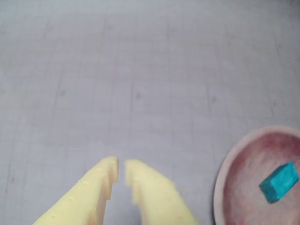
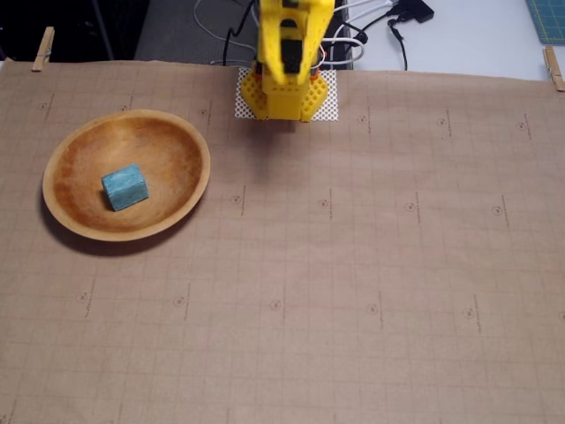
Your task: Grasp a blue block and put it in the bowl.
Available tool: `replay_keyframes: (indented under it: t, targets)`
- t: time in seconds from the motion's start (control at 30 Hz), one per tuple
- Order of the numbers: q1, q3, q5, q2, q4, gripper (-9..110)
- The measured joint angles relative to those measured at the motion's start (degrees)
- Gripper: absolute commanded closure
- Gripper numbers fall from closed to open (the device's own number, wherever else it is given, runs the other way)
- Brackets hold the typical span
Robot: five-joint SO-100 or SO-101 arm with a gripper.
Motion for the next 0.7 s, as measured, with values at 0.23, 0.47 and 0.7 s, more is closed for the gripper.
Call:
replay_keyframes:
  t: [0.23, 0.47, 0.7]
  targets:
    - [0.0, 10.6, 0.0, 8.6, 0.0, 105]
    - [0.1, 21.8, 0.0, 15.1, 0.0, 105]
    - [0.1, 33.0, 0.0, 23.4, 0.0, 105]
